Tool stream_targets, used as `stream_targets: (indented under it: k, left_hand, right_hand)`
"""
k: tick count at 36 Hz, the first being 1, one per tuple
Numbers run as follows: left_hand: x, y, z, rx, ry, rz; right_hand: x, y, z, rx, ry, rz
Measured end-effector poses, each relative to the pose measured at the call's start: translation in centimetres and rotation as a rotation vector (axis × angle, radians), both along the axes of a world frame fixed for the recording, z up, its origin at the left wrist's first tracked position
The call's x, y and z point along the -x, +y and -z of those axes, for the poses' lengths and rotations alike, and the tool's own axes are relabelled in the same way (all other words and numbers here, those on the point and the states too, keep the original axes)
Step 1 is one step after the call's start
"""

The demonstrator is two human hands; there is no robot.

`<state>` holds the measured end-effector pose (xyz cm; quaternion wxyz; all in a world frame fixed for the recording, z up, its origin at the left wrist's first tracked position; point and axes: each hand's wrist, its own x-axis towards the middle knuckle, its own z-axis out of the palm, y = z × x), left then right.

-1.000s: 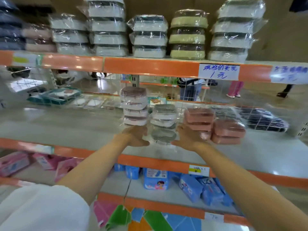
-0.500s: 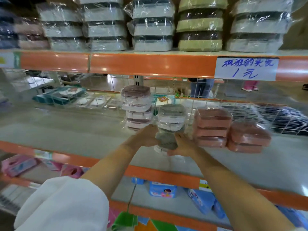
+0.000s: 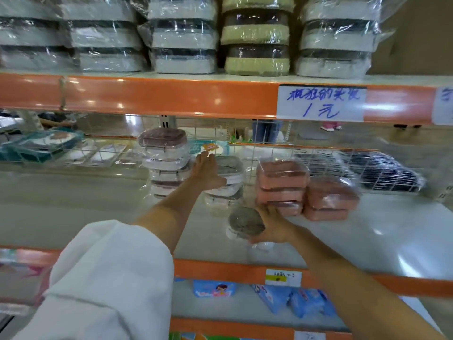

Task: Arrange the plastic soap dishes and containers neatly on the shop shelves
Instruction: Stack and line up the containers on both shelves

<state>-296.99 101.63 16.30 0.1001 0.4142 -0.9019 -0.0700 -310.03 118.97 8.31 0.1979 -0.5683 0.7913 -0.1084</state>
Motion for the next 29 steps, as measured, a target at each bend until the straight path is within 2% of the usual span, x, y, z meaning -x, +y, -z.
stream_targets:
  k: [4,13,22,29]
  left_hand:
    - [0.6,-1.4,0.6,-0.133,-0.088,0.006]
    - [0.0,-1.7,1.0,-0.046,-0.081,-0.014]
    - [-2.1,1.0,0.6,-0.131,-0.038,-0.061]
    - [-6.1,3.2,0.2,-0.29,0.038,0.033]
  right_hand:
    - [0.3,0.4,0.3,-0.008,-0.007,-0.011]
    - [0.2,1.0,1.0,-0.023,0.04,-0.04]
    - [-0.9,2.1,0.1,-0.053,0.114,0.045]
    - [-2.5,4.7,-1.7,0.03,-0.005,0.04]
